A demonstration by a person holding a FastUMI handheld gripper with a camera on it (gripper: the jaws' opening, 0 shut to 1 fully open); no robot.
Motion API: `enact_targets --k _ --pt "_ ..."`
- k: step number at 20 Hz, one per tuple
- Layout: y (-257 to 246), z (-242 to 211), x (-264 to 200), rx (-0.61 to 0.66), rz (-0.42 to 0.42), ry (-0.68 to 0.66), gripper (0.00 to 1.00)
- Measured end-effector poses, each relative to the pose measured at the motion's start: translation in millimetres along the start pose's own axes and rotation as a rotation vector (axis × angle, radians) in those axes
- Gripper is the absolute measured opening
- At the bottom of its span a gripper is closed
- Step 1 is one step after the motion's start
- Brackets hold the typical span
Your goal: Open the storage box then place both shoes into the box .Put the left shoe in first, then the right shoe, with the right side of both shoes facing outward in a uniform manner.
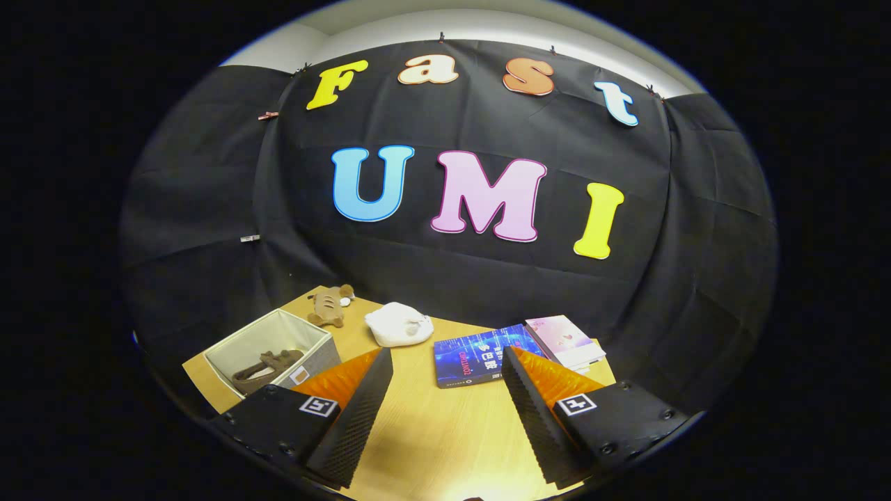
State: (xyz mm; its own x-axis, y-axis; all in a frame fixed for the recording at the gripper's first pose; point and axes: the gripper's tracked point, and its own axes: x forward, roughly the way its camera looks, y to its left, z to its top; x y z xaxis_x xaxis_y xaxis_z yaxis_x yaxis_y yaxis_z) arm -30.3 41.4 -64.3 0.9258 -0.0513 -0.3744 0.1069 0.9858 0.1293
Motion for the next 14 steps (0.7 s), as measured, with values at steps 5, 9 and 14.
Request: enact_targets --k 5,9,14 --pt "-27.2 -6.3 -1.2 -0.012 -0.021 -0.012 0.98" --pt "-32.2 -13.4 0.2 -0.004 -0.013 0.005 0.98" --pt "-36.0 -10.4 1.7 -0.016 -0.01 -0.005 0.98"
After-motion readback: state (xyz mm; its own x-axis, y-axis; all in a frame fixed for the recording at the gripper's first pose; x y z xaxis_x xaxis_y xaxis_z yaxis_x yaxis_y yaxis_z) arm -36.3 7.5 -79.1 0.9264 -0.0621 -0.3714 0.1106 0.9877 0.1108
